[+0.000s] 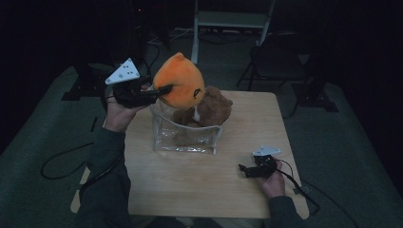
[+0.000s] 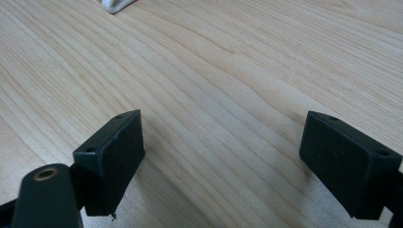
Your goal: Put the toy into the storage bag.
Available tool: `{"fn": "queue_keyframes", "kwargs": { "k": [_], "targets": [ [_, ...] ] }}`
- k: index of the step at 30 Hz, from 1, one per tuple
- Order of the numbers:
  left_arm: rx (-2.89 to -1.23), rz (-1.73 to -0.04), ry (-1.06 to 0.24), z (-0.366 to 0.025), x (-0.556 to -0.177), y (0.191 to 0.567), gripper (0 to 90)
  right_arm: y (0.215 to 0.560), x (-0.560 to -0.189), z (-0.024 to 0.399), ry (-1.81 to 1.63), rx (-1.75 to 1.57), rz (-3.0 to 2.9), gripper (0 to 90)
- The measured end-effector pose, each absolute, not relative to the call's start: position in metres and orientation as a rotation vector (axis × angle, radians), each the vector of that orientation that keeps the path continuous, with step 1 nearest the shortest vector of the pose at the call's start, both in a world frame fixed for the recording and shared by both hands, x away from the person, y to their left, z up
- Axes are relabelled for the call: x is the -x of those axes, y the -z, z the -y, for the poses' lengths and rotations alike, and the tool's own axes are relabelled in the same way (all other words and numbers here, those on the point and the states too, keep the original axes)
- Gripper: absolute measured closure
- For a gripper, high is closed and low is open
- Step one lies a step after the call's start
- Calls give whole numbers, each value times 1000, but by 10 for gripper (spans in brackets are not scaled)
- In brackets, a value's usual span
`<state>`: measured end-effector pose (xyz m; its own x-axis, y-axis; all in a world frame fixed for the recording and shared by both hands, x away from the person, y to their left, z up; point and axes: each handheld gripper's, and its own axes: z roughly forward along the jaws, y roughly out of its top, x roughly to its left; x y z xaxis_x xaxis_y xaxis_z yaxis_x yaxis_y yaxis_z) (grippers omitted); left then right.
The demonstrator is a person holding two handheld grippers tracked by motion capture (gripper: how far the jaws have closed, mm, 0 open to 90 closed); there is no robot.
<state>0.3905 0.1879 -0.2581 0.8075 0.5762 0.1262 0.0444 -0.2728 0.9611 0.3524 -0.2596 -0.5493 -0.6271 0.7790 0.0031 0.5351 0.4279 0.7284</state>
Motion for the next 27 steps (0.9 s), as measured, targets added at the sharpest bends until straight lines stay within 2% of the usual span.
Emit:
{"fn": "queue_keyframes", "kwargs": {
  "k": [27],
  "targets": [
    [-1804,-548,-578,-193,-401,267,522,549,-352,260,-1019,-1127,-2351,143]
  ]
}}
